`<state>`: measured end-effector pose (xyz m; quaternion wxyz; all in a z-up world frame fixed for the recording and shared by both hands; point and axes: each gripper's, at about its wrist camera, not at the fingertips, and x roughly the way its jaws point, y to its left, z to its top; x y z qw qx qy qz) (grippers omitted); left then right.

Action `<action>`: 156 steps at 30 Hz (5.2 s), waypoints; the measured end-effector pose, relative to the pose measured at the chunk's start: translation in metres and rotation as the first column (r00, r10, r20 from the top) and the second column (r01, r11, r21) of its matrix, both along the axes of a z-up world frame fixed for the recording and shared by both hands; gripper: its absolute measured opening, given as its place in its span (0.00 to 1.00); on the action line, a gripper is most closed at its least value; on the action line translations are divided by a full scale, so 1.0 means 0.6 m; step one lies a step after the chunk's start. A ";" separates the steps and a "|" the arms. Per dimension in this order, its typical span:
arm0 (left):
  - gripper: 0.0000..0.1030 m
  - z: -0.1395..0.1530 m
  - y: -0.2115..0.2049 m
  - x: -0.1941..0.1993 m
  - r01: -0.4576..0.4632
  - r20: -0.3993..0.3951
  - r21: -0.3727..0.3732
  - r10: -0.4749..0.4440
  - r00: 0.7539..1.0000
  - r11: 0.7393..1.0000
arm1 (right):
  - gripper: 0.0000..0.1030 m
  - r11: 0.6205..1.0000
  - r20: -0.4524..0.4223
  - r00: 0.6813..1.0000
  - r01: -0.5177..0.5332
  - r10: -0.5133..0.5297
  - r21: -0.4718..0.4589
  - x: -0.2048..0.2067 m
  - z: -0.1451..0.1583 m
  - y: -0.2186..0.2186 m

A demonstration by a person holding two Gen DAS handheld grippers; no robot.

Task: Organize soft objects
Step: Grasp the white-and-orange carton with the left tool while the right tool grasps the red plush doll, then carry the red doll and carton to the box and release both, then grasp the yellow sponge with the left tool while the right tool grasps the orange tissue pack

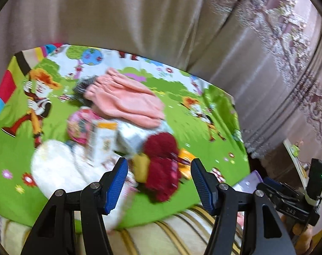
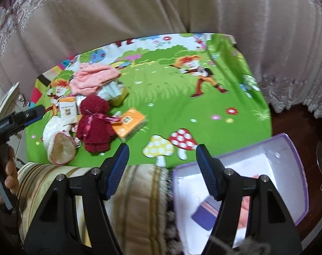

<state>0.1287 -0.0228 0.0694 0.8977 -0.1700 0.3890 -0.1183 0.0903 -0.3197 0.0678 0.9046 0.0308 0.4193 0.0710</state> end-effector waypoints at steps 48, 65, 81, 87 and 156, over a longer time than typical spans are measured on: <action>0.26 -0.108 0.082 0.089 -0.105 -0.059 0.013 0.106 0.993 0.994 | 0.33 0.958 -0.141 0.948 -0.276 0.284 0.076 0.168 -0.122 0.241; 0.26 -0.044 0.023 0.032 -0.056 0.004 -0.062 0.057 0.998 0.996 | 0.33 0.976 -0.026 0.981 -0.191 0.194 0.102 0.085 -0.049 0.150; 0.26 -0.022 -0.157 -0.011 0.201 -0.025 -0.191 -0.210 0.977 0.961 | 0.33 0.997 0.009 1.000 0.001 -0.002 0.074 -0.003 -0.015 -0.028; 0.26 -0.026 -0.232 -0.024 0.288 -0.050 -0.217 -0.305 0.951 0.933 | 0.34 0.992 0.011 0.993 0.114 -0.115 0.058 -0.033 -0.013 -0.110; 0.51 -0.114 -0.035 0.085 -0.047 -0.218 -0.104 0.023 0.976 0.993 | 0.76 1.000 -0.094 0.995 0.022 -0.021 0.003 0.031 -0.047 -0.057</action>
